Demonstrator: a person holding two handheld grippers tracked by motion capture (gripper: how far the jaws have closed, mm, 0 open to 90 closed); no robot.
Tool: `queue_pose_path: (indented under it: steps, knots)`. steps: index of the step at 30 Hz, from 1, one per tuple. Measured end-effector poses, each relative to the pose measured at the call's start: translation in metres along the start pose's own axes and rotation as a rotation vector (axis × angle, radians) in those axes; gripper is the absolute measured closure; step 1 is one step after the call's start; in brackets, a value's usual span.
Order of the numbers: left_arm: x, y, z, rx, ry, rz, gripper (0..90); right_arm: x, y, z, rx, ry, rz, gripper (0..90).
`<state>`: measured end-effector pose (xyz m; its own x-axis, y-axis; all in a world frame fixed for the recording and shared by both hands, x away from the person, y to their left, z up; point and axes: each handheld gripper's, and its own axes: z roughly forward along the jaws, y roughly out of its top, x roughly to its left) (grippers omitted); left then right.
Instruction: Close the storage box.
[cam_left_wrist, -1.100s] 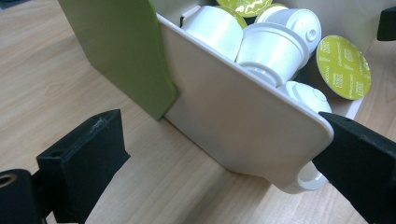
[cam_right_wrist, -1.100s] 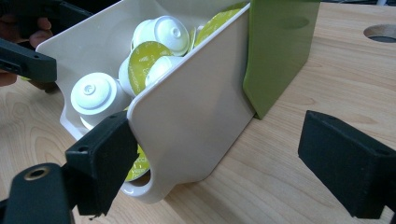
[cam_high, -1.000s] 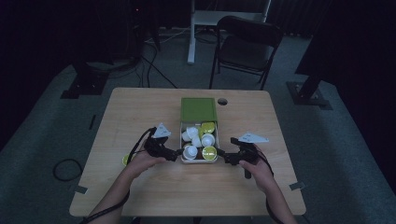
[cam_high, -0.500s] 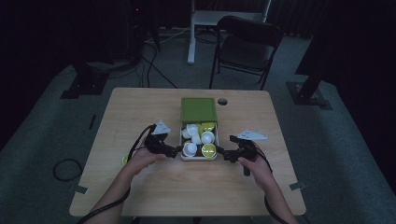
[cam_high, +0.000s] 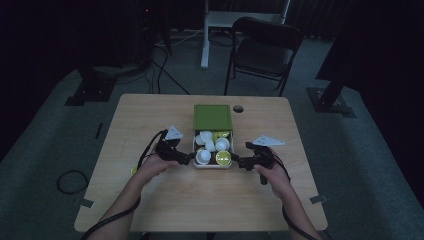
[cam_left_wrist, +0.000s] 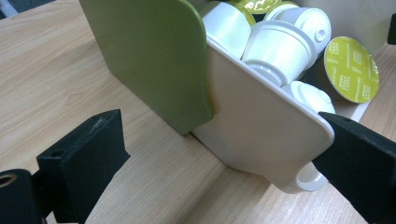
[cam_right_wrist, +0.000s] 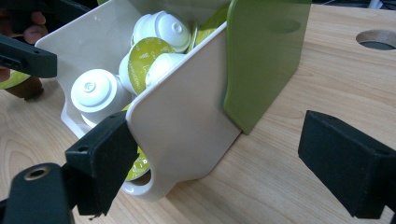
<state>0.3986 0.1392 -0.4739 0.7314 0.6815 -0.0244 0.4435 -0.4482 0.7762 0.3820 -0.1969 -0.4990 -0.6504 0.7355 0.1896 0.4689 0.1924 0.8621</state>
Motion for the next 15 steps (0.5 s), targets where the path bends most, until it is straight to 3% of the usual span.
queue_pose_path:
  steps: [15]
  knots:
    - [0.0053, 0.0050, 0.0025, -0.009, 0.020, -0.009, 4.1, -0.0054, 0.0070, 0.0054, -0.001, -0.006, 0.031, 11.4]
